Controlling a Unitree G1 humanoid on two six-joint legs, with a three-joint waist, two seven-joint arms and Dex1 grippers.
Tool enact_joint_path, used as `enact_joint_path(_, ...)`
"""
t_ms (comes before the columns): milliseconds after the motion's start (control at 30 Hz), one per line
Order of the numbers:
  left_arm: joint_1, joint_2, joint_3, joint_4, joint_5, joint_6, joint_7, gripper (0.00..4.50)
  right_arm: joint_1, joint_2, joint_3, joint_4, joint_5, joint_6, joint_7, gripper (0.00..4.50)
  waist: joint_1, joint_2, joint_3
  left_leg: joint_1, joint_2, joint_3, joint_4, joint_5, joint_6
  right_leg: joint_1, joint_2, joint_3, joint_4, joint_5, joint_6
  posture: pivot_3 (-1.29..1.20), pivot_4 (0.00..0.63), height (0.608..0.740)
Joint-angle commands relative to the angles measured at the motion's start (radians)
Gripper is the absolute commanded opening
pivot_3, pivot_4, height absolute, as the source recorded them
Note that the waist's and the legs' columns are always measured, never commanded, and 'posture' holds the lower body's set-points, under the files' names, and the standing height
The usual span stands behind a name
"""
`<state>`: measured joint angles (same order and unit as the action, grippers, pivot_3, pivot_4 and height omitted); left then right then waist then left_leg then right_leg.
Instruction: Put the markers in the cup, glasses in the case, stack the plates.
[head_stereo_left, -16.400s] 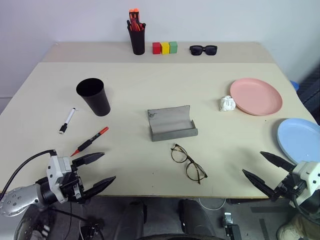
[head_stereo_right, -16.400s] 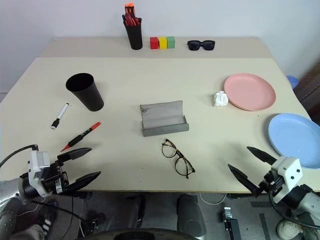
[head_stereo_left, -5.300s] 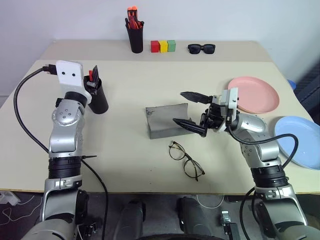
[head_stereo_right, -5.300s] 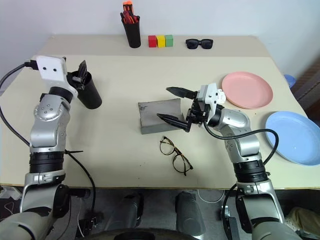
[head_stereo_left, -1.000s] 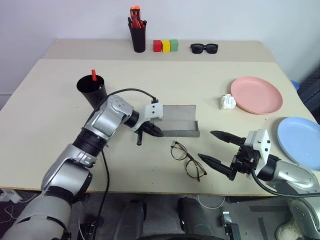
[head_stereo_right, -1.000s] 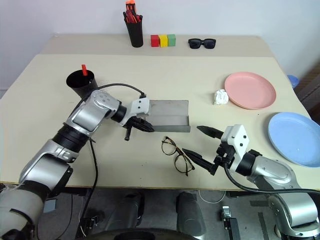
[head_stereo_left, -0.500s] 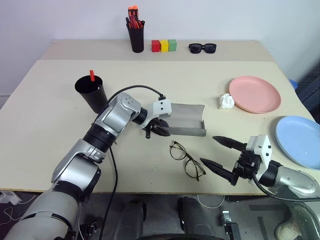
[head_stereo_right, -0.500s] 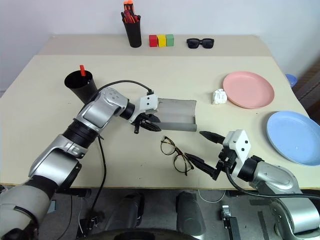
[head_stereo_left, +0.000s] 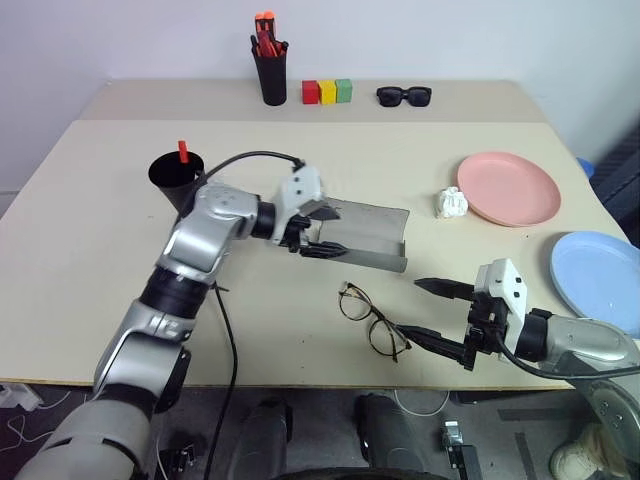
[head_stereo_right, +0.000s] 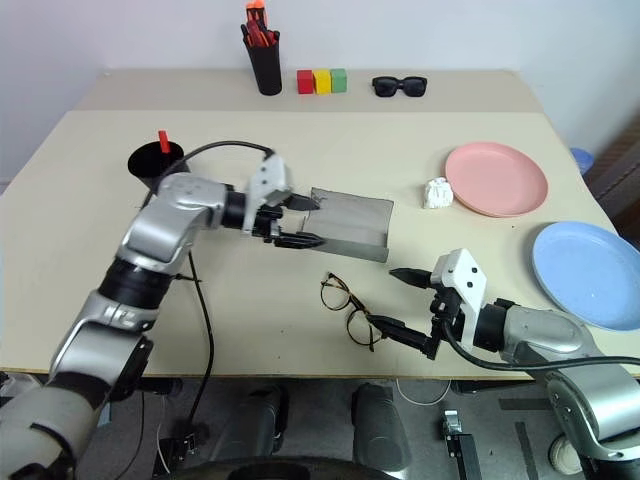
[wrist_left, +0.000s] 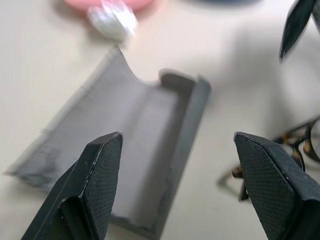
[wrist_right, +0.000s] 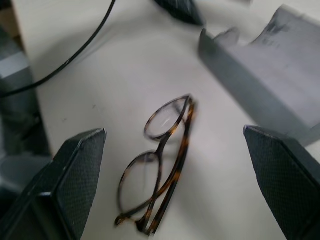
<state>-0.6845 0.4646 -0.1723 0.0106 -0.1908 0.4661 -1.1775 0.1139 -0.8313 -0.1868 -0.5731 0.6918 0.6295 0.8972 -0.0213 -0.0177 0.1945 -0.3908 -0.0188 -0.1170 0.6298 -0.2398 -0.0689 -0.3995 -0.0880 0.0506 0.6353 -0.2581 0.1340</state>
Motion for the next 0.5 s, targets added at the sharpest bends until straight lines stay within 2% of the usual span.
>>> enact_joint_path(33, 0.101, 0.101, 0.058, -0.186, -0.109, 0.005, -0.083, 3.64, -0.055, -0.043, 0.029, 0.041, 0.016, 0.033, 0.06, 4.5, 0.002, 0.0, 0.0, 0.0, 0.0, 0.0, 0.0, 0.0, 0.0, 0.0, 0.0, 0.0, 0.0, 0.0, 0.0, 0.0, 0.15, 0.74)
enact_joint_path(67, 0.129, 0.134, 0.067, -0.219, -0.156, 0.034, -0.119, 3.64, -0.071, -0.053, 0.044, 0.056, 0.011, 0.04, 0.076, 4.5, 0.003, 0.0, 0.0, 0.0, 0.0, 0.0, 0.001, 0.0, 0.0, 0.0, 0.0, 0.0, 0.0, 0.0, 0.0, 0.0, 0.15, 0.74)
enact_joint_path(100, 0.183, 0.18, 0.073, -0.24, -0.16, -0.014, -0.161, 3.64, -0.103, -0.059, 0.071, 0.087, 0.019, 0.059, 0.105, 4.5, 0.02, 0.0, 0.0, 0.0, 0.0, 0.0, 0.001, 0.0, 0.0, 0.0, 0.0, 0.0, 0.0, 0.0, 0.0, 0.0, 0.15, 0.74)
enact_joint_path(200, 0.274, 0.246, 0.113, -0.266, -0.199, -0.087, -0.218, 3.64, -0.179, -0.062, 0.137, 0.168, 0.008, 0.074, 0.176, 4.5, 0.002, 0.001, 0.0, 0.001, 0.0, 0.002, 0.001, -0.001, 0.001, 0.003, -0.001, 0.0, -0.004, -0.001, -0.003, 0.0, 0.15, 0.74)
enact_joint_path(267, 0.317, 0.254, 0.155, -0.249, -0.211, -0.151, -0.206, 3.64, -0.238, -0.042, 0.2, 0.225, -0.029, 0.06, 0.206, 4.5, 0.003, 0.001, 0.0, 0.001, 0.0, 0.002, 0.001, -0.001, 0.001, 0.003, 0.0, 0.0, -0.004, -0.001, -0.004, 0.0, 0.15, 0.74)
enact_joint_path(367, 0.371, 0.193, 0.234, -0.232, -0.277, -0.242, -0.168, 3.64, -0.289, -0.023, 0.254, 0.278, -0.055, 0.049, 0.237, 4.5, 0.008, 0.001, 0.0, 0.0, 0.0, 0.001, 0.001, -0.001, 0.001, 0.002, 0.0, 0.0, -0.003, -0.001, -0.003, 0.0, 0.15, 0.74)
enact_joint_path(400, 0.389, 0.193, 0.235, -0.23, -0.257, -0.272, -0.157, 3.64, -0.299, -0.019, 0.264, 0.293, -0.062, 0.043, 0.248, 4.5, 0.011, 0.001, 0.0, 0.0, 0.0, 0.001, 0.001, -0.001, 0.001, 0.003, 0.0, 0.0, -0.004, 0.0, -0.003, 0.0, 0.15, 0.74)
enact_joint_path(500, 0.439, 0.248, 0.225, -0.241, -0.268, -0.297, -0.23, 3.64, -0.348, 0.018, 0.315, 0.338, -0.083, 0.047, 0.266, 4.5, 0.006, 0.0, 0.0, 0.0, 0.0, 0.001, 0.001, -0.001, 0.001, 0.003, -0.001, 0.0, -0.005, 0.0, -0.002, 0.0, 0.15, 0.74)
